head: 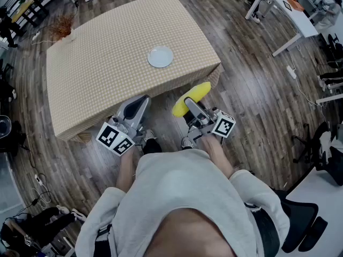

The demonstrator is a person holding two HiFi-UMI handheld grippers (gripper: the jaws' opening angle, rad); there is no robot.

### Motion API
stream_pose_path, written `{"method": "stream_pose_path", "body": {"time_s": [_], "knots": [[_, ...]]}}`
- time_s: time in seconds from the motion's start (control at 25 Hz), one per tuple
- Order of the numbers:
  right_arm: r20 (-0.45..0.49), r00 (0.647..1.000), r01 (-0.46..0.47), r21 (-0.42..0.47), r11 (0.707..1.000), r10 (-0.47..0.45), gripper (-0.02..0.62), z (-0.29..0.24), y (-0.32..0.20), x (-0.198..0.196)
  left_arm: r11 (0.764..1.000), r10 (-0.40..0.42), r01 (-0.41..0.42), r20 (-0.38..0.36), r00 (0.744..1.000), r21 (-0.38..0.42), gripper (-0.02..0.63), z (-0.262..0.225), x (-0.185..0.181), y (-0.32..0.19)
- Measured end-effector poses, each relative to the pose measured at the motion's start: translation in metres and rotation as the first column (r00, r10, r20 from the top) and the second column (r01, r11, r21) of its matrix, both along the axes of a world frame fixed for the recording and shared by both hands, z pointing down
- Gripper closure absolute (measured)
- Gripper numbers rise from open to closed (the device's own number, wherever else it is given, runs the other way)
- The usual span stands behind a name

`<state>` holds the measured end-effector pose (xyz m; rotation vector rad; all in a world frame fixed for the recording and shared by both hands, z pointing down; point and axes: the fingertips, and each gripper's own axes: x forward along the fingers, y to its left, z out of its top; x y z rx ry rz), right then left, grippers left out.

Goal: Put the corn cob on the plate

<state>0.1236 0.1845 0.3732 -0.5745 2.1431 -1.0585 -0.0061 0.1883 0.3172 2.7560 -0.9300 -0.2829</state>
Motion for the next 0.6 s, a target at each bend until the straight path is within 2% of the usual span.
{"method": "stream_pose_path", "body": {"time_s": [0.32,0.6], "knots": [[-0.008,1.000,-0.005,0.002,1.000,0.005,0.337,0.000,0.000,-0.023,1.000,0.004,-0.004,-0.001,1.000,-0.004,0.597,0.004,-0.020,0.002],[-0.055,0.998,0.023,-0.008,1.000,-0.024,0.337,0.005,0.007,-0.028,1.000,0.025,-0.025,0.002,1.000,-0.015,0.597,0.009,-0.010,0.008]]}}
